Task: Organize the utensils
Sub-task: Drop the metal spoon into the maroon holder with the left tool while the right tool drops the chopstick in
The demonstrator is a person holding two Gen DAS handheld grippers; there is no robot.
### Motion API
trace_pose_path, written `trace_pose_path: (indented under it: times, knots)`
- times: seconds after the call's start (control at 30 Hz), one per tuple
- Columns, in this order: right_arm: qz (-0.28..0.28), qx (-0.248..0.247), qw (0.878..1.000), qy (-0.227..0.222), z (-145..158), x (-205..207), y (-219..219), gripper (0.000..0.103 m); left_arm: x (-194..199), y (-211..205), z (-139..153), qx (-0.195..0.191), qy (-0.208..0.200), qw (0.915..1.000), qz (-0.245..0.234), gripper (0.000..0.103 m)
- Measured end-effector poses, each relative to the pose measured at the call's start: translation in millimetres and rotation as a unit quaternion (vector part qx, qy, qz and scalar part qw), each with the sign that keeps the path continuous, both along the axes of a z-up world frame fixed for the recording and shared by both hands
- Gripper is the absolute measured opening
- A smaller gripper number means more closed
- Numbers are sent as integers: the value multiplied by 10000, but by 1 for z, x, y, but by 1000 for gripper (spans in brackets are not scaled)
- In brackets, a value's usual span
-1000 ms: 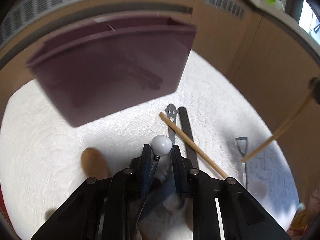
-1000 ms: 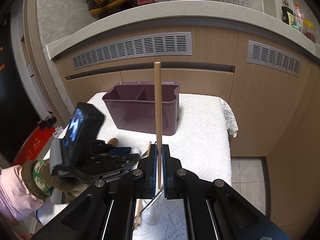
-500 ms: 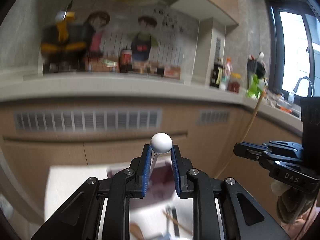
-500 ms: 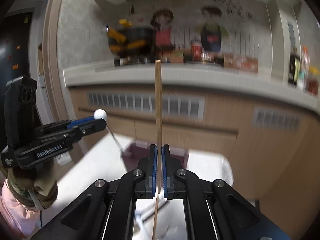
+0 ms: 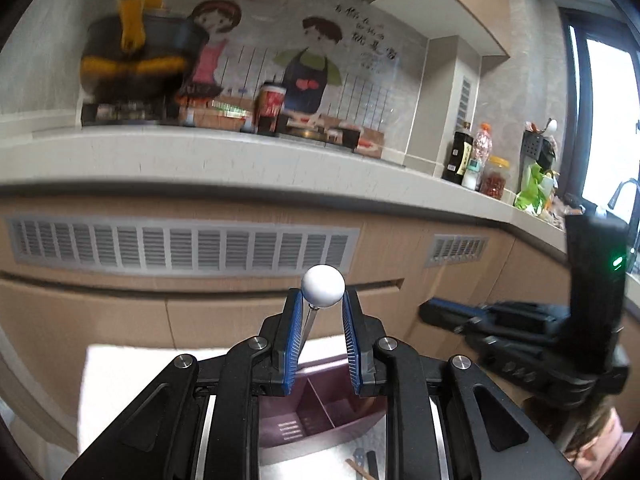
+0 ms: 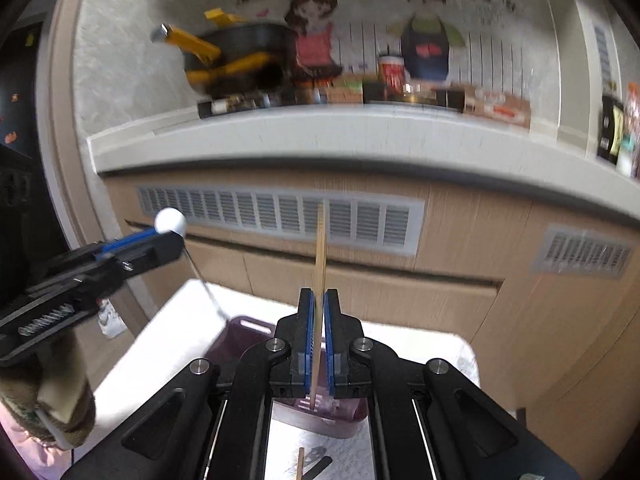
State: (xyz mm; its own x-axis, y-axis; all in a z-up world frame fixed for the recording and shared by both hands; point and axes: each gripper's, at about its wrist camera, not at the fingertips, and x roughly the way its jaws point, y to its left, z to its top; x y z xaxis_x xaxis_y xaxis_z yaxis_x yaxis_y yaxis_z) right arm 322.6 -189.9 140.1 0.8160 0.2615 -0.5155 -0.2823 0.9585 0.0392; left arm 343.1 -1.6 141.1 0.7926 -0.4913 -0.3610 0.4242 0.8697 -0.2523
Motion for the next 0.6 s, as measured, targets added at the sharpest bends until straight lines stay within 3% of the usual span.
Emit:
trace_pose_path:
  times: [0.17,0.27,0.37,0.47,0.6]
  knots:
    - [-122,-86,9990,428,-40,27,2,4,20,-4,-41,-23,487,9988,-73,21]
    - [-42,-84,9974,715,-57,37,2,7,32,-9,-69,73,928,9956,-88,27]
    - [-104,-217,9964,807,-65,35,-1,25,32,-7,-88,115,1129,9935,40,39]
    - [-265,-486,9960,704,-69,20,-6,45,20,-2,-98,129,1158,9931,113,41]
    - [-357,-836,9930,752,-81,-9,-12,57,-7,4,-109,407,1141,9925,150,53]
